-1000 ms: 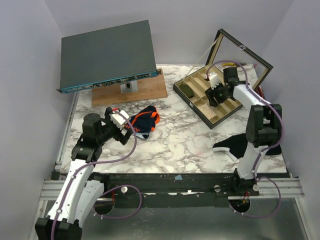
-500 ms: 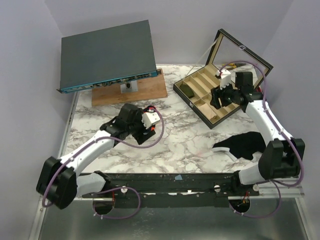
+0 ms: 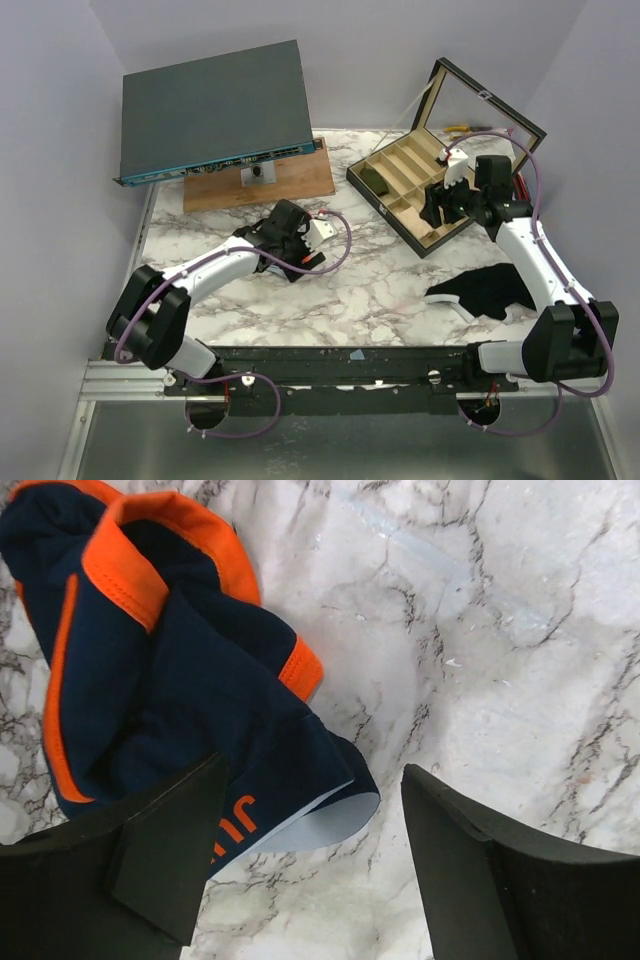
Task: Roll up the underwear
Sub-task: Move the underwear to the center of the board.
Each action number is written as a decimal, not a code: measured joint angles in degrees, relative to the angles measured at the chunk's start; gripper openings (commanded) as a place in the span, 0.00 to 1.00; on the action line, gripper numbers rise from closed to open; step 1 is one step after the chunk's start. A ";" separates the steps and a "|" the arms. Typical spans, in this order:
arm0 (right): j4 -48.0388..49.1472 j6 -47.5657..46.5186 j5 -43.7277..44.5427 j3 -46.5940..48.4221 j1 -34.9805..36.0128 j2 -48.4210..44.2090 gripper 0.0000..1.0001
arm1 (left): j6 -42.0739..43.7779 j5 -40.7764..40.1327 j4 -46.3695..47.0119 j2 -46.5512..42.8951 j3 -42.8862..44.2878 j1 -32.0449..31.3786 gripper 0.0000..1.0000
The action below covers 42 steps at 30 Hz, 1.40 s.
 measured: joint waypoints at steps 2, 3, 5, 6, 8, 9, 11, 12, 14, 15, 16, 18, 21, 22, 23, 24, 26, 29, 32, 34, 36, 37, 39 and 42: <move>0.13 0.26 -0.42 -0.17 0.00 0.00 0.66 | -0.33 -1.33 -0.09 1.97 0.24 -0.31 0.70; 0.31 0.44 -0.68 -0.26 0.00 0.00 0.66 | -0.46 -1.90 -0.15 2.75 0.24 -0.31 0.67; 0.90 0.66 -1.14 -0.59 0.00 0.00 0.66 | -0.81 -3.13 -0.22 3.93 0.24 -0.31 0.61; 1.11 0.74 -1.33 -0.85 0.00 0.00 0.66 | -0.92 -3.43 -0.22 4.15 0.24 -0.31 0.58; 1.27 1.07 -1.79 -1.57 0.00 0.00 0.66 | -1.51 -4.20 -0.22 4.39 0.28 -0.28 0.52; 1.27 1.14 -1.90 -1.88 0.00 0.00 0.66 | -1.66 -4.42 -0.26 4.39 0.35 -0.31 0.49; 1.25 1.42 -2.21 -2.49 0.00 0.00 0.66 | -1.92 -4.72 -0.35 4.44 0.74 -0.31 0.44; 1.27 1.46 -2.32 -2.67 0.00 0.00 0.66 | -2.05 -4.76 -0.35 4.46 1.01 -0.31 0.42; 1.25 1.49 -2.45 -2.75 0.00 0.00 0.66 | -2.34 -4.90 -0.31 4.52 1.53 -0.31 0.37; 1.27 1.49 -2.47 -2.75 0.00 0.00 0.66 | -2.45 -4.92 -0.31 4.68 1.77 -0.31 0.35; 1.27 1.51 -2.49 -2.75 0.00 0.00 0.66 | -2.56 -4.92 -0.33 4.92 2.01 -0.31 0.35; 1.31 1.49 -2.49 -2.78 0.00 0.00 0.66 | -2.82 -4.92 -0.33 5.57 2.54 -0.31 0.36; 1.38 1.49 -2.51 -2.78 0.00 0.00 0.66 | -3.21 -4.85 -0.59 6.49 3.30 -0.31 0.45; 1.42 1.49 -2.51 -2.78 0.00 0.00 0.66 | -3.37 -4.81 -0.81 6.69 3.52 -0.31 0.48; 1.46 1.49 -2.51 -2.80 0.00 0.00 0.66 | -3.48 -4.66 -1.07 6.95 3.85 -0.31 0.50; 1.53 1.49 -2.51 -2.82 0.00 0.00 0.66 | -3.65 -4.55 -1.20 7.13 4.04 -0.31 0.52; 1.62 1.49 -2.51 -2.91 0.00 0.00 0.66 | -4.04 -4.24 -1.49 7.19 4.17 -0.31 0.54; 1.66 1.49 -2.56 -3.06 0.00 0.00 0.66 | -4.52 -3.76 -2.10 7.21 4.50 -0.31 0.54; 1.68 1.49 -2.71 -3.28 0.00 0.00 0.66 | -4.94 -3.56 -2.23 7.28 4.85 -0.31 0.54; 1.68 1.49 -2.86 -3.32 0.00 0.00 0.66 | -5.31 -3.52 -2.19 7.45 4.98 -0.31 0.54; 1.68 1.49 -2.91 -3.32 0.00 0.00 0.66 | -5.60 -3.48 -2.21 8.00 5.14 -0.31 0.51; 1.68 1.49 -2.91 -3.34 0.00 0.00 0.66 | -5.79 -3.50 -2.21 8.37 5.25 -0.31 0.50; 1.66 1.49 -2.91 -3.41 0.00 0.00 0.66 | -5.99 -3.50 -2.19 8.85 5.46 -0.28 0.48; 1.68 1.46 -2.93 -3.41 0.00 0.00 0.66 | -6.40 -3.54 -1.92 9.22 5.66 -0.28 0.45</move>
